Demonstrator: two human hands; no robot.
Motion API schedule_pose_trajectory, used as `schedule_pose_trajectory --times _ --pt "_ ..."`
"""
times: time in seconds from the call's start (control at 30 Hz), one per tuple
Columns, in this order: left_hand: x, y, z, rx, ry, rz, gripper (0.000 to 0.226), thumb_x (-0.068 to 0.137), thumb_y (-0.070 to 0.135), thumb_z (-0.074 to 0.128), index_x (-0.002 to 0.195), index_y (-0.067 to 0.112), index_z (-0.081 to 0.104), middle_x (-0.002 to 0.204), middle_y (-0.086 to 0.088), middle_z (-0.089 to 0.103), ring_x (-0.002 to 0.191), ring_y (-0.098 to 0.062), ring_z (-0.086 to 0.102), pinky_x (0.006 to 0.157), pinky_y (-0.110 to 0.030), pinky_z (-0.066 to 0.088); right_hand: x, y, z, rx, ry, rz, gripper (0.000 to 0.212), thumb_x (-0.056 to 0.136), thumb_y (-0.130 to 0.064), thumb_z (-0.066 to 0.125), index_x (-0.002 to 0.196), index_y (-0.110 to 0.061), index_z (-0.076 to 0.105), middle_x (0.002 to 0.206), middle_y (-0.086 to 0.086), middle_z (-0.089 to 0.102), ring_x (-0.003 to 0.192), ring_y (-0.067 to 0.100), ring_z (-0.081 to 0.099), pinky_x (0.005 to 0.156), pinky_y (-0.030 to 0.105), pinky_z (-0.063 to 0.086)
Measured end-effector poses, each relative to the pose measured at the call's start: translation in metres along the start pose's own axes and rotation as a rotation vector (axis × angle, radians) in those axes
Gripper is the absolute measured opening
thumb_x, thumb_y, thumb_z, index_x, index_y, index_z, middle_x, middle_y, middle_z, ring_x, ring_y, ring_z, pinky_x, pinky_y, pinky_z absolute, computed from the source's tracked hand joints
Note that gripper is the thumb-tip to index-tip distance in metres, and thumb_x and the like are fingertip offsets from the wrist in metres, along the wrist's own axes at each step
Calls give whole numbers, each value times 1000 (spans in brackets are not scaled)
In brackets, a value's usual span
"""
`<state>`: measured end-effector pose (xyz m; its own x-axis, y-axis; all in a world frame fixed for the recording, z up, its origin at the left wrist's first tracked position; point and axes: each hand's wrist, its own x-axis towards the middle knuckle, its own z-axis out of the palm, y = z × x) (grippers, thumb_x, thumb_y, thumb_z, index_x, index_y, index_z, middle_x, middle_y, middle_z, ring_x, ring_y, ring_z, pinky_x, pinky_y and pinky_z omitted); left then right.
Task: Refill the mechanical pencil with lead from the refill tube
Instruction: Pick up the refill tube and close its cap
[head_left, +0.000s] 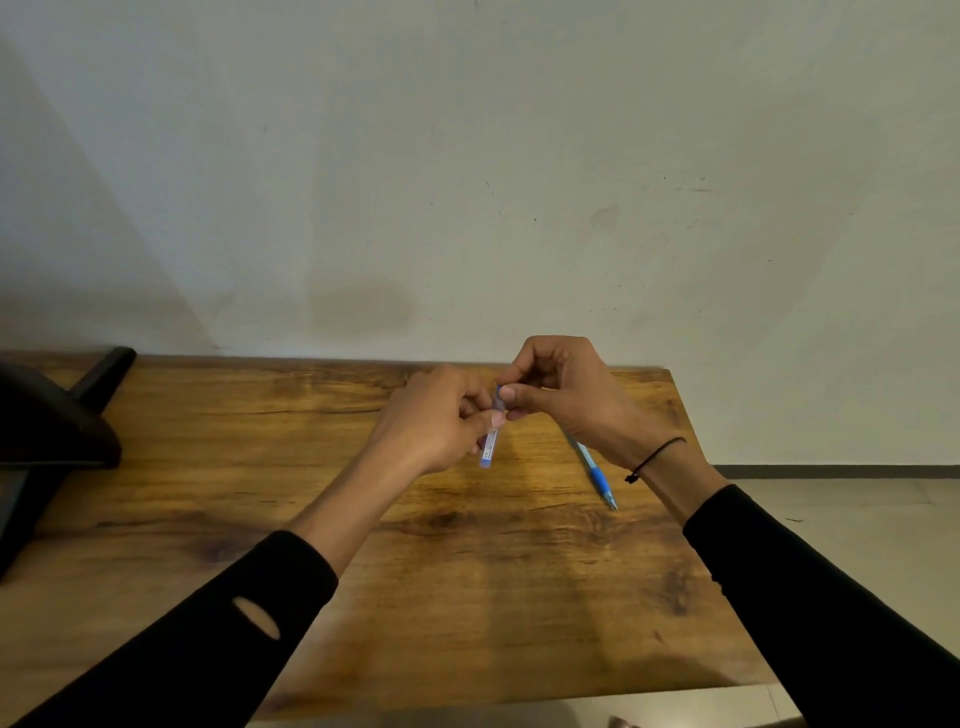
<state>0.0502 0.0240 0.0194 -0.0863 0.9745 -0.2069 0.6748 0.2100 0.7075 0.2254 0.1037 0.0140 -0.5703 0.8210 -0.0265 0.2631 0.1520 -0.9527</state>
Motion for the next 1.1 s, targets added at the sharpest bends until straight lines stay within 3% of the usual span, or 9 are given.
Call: schedule_pose_trajectory --times 0.17,0.3,0.4,0.53,0.63,0.77,0.97,1.03,1.1 --pt "1 0 0 -21 36 -22 12 100 35 77 91 27 79 77 7 83 72 -4 80 89 -41 67 -2 -4 -1 -160 -27 0 15 88 2 82 99 -3 73 96 11 80 94 23 78 86 41 67" --pt "2 0 0 -110 71 -51 14 102 32 76 91 24 79 74 9 83 71 -6 81 89 -42 68 -8 -10 1 -292 -136 48 55 79 -17 92 125 -19 61 113 -2 72 105 12 72 90 37 65" --pt "4 -1 0 -174 69 -76 15 103 30 75 98 18 81 81 1 85 74 -13 83 87 -45 68 -16 -8 10 -567 -176 -17 90 68 -37 98 140 -25 44 121 -8 60 108 10 63 81 25 59" --pt "5 0 4 -214 44 -80 17 105 29 72 100 14 79 83 -3 85 76 -16 84 87 -48 69 -19 -4 17 -859 -69 -224 82 72 -40 92 137 -19 46 124 -5 53 108 15 53 70 21 41" --pt "5 -2 6 -209 46 -74 22 107 34 68 102 16 79 83 0 85 78 -15 84 86 -47 69 -17 -2 12 -998 -27 -264 83 66 -46 90 134 -18 51 123 -2 55 108 18 48 74 27 43" --pt "2 -7 10 28 101 -5 20 107 45 63 106 29 75 85 13 80 84 -7 78 87 -39 65 -20 12 2 -1162 -89 -145 85 63 -63 83 133 -23 55 124 -2 46 114 22 39 95 41 39" --pt "-2 -10 13 206 162 60 14 104 45 66 110 35 73 89 21 67 78 1 62 65 -24 44 -17 32 -1 -1182 -175 3 91 62 -71 84 136 -28 55 129 -2 43 126 24 34 103 46 31" --pt "-5 -11 14 229 165 59 14 104 44 66 113 34 71 92 21 67 84 -3 67 66 -24 47 -16 36 0 -1213 -193 35 90 62 -73 84 135 -28 55 128 -1 43 127 25 34 103 48 31" --pt "-9 -13 16 275 175 86 19 105 43 65 120 32 70 100 19 71 95 -6 71 78 -29 58 -16 41 -2 -1214 -201 64 89 63 -74 82 134 -27 55 127 -2 43 127 25 34 101 47 32"
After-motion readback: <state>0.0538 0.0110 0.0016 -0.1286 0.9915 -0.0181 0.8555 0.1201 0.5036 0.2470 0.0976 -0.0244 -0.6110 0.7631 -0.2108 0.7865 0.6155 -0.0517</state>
